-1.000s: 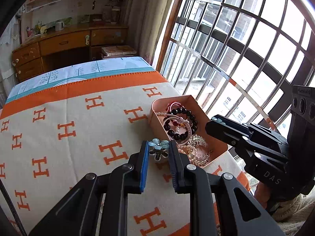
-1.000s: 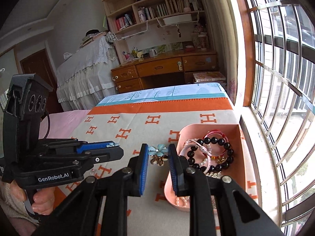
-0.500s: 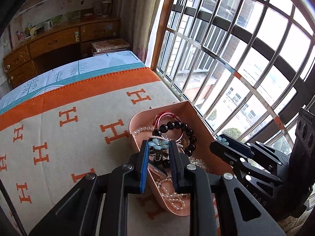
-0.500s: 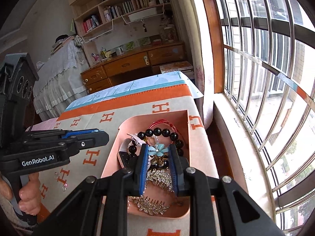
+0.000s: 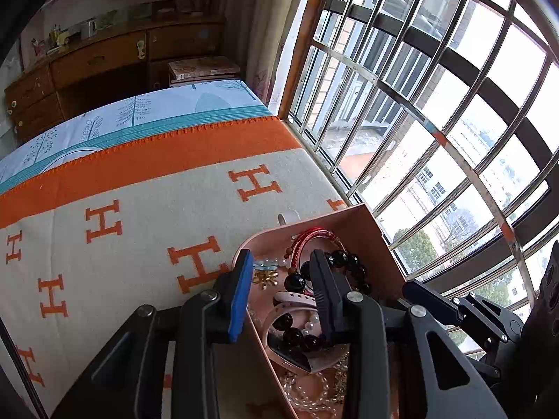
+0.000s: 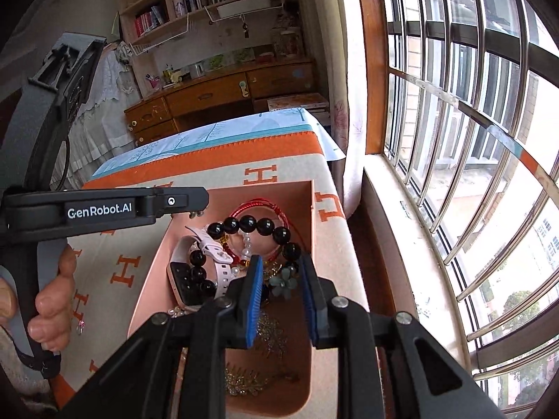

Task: Organize jewelry
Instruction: 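Carry both flower brooches into the pink tray and open the left tool while the right tool opens, then withdraw both open tools from the pink tray toward the two rings on the blanket, then close the right tool on the pink-stone ring while the left tool closes on the red-stone ring, then carry both rings into the pink tray and open the left tool while the right tool opens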

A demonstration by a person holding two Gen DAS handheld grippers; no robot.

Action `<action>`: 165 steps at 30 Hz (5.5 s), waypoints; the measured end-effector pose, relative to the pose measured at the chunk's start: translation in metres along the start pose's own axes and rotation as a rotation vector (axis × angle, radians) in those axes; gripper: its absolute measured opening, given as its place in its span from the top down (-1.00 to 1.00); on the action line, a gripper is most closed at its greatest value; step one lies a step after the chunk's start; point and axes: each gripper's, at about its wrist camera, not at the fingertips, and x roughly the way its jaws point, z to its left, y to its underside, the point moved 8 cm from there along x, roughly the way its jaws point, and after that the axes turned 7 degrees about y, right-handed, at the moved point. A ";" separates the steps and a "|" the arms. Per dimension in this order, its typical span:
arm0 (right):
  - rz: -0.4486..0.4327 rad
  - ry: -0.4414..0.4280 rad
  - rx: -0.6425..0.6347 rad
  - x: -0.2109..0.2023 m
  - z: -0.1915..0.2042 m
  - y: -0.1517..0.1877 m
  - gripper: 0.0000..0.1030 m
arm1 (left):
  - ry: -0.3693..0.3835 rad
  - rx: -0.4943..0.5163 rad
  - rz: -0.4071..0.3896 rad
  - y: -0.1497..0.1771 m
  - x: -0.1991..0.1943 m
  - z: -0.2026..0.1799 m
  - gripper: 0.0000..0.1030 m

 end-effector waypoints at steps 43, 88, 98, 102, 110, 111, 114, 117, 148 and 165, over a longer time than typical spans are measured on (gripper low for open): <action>-0.075 -0.136 0.056 -0.073 0.064 -0.006 0.49 | -0.213 -0.125 -0.193 0.082 -0.159 0.042 -0.56; 0.168 -0.284 -0.454 -0.009 0.260 0.102 0.48 | -0.323 -0.359 -0.103 0.217 -0.188 0.183 -0.57; 0.113 -0.257 -0.502 -0.008 0.262 0.102 0.61 | -0.309 -0.361 -0.088 0.216 -0.182 0.183 -0.57; 0.121 -0.282 -0.455 -0.005 0.254 0.097 0.84 | -0.305 -0.356 -0.080 0.215 -0.177 0.180 -0.57; 0.121 -0.310 -0.398 -0.007 0.243 0.093 0.85 | -0.272 -0.345 -0.050 0.209 -0.163 0.172 -0.57; 0.118 -0.309 -0.388 -0.007 0.240 0.091 0.85 | -0.264 -0.348 -0.045 0.209 -0.160 0.171 -0.57; 0.108 -0.309 -0.366 -0.010 0.232 0.085 0.85 | -0.235 -0.372 -0.035 0.205 -0.151 0.170 -0.40; 0.094 -0.305 -0.355 -0.013 0.224 0.080 0.85 | -0.232 -0.387 -0.046 0.197 -0.147 0.169 -0.13; -0.082 -0.334 -0.229 -0.055 0.158 0.013 0.85 | -0.225 -0.243 -0.131 0.128 -0.158 0.111 0.88; -0.062 -0.136 0.002 -0.051 0.023 -0.070 0.85 | 0.103 -0.126 0.028 0.004 -0.075 -0.006 0.88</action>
